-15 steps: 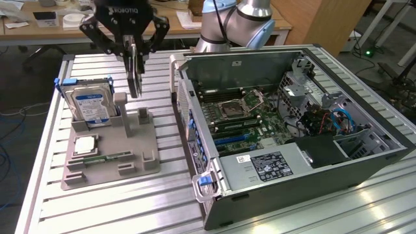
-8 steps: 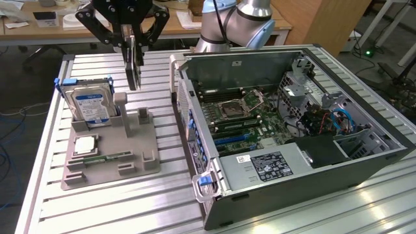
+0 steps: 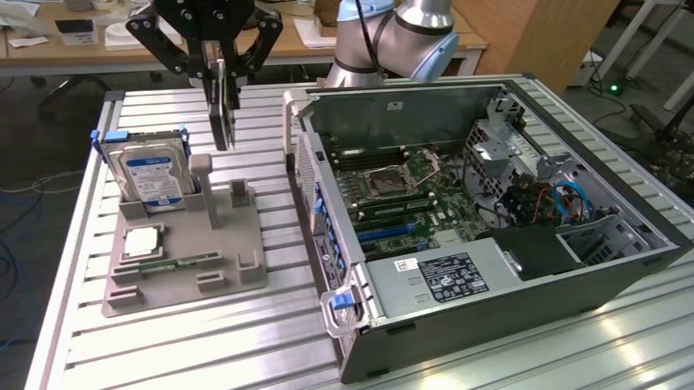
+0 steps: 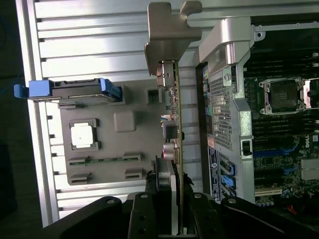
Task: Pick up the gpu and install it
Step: 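Pick up the gpu and move the gpu toward the slot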
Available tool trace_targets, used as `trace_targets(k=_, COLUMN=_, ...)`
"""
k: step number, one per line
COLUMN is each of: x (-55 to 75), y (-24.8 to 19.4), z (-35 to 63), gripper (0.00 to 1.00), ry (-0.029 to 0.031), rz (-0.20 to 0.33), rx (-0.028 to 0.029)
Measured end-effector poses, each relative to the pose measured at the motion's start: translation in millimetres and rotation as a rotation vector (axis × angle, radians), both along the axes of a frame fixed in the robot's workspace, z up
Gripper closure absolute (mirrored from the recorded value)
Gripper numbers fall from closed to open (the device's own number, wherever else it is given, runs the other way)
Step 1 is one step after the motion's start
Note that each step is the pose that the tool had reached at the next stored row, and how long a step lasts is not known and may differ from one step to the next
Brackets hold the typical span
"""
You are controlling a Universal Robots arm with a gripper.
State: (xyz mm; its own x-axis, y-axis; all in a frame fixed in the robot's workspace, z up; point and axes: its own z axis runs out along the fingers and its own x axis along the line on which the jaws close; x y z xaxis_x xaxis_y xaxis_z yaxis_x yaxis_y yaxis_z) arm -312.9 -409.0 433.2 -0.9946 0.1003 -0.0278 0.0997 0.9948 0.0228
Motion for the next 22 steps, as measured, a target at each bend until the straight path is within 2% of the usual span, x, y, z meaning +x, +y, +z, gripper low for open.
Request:
trace_targets(k=3, x=5.1, y=0.0, z=-0.1, gripper=0.71, ry=-0.0001, rz=0.000, rx=0.0001)
trace_targets(k=13, x=39.5, y=0.0, z=-0.3, gripper=0.71, ry=0.0000, rz=0.003, rx=0.0000)
trace_targets(k=18, x=47.5, y=0.0, z=-0.4, gripper=0.71, ry=-0.0001, rz=0.031, rx=0.0001)
trace_targets(k=22, x=52.0, y=0.0, z=-0.4, gripper=0.71, ry=0.0000, rz=0.031, rx=0.0000)
